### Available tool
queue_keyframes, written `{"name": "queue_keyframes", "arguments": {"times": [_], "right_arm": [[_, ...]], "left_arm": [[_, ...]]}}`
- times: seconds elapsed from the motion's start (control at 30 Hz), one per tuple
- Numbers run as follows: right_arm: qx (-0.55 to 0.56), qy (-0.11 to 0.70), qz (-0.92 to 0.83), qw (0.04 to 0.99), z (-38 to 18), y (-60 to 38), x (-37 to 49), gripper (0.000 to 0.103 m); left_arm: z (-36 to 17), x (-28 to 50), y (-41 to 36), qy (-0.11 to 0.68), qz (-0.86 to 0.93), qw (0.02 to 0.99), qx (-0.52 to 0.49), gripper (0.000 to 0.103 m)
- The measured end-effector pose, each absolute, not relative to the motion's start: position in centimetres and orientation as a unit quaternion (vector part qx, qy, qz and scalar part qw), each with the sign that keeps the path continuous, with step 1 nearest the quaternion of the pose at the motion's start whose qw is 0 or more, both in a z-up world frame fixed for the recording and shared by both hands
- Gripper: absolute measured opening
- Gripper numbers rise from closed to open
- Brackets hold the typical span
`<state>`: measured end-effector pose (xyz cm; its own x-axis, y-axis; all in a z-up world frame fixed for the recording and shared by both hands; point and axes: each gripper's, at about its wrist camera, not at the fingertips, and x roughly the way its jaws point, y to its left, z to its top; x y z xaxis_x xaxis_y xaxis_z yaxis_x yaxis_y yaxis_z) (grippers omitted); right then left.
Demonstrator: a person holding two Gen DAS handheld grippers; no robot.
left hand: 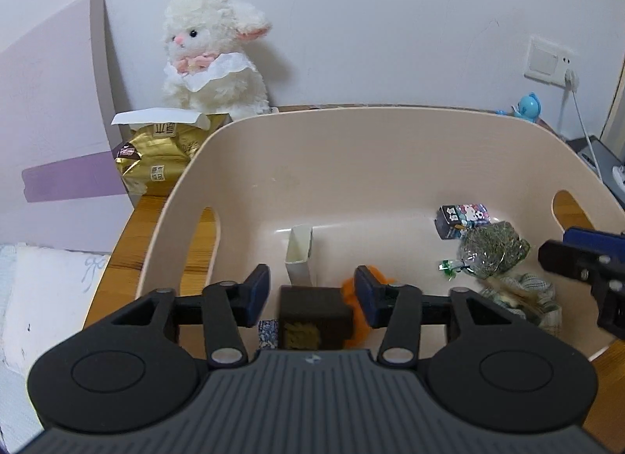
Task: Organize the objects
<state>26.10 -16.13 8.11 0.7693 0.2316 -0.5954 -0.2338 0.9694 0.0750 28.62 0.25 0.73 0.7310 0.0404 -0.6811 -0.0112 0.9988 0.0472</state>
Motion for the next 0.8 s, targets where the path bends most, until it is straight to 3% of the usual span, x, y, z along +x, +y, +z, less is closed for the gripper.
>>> {"name": "queue_keyframes", "arguments": {"times": [0.03, 0.1, 0.23, 0.4, 0.8], "right_arm": [[-0.002, 0.313, 0.120, 0.942, 8.3, -16.1, 25.9, 0.062], [0.001, 0.302, 0.114, 0.946, 8.8, -16.3, 25.3, 0.073], [0.012, 0.297, 0.111, 0.948, 9.8, -16.8, 24.4, 0.080], [0.020, 0.291, 0.107, 0.950, 10.7, -17.4, 23.1, 0.091], [0.011, 0.269, 0.110, 0.957, 12.7, -17.4, 18.4, 0.099]], "left_arm": [[0.9, 28.5, 0.3, 0.364, 0.008, 0.931, 0.015, 0.062], [1.4, 28.2, 0.1, 0.361, 0.003, 0.932, 0.013, 0.068], [2.3, 27.1, -0.6, 0.345, 0.014, 0.938, 0.027, 0.090], [3.7, 25.7, -0.7, 0.331, 0.013, 0.943, 0.025, 0.091], [6.0, 20.8, -0.7, 0.307, 0.017, 0.951, 0.034, 0.091]]}}
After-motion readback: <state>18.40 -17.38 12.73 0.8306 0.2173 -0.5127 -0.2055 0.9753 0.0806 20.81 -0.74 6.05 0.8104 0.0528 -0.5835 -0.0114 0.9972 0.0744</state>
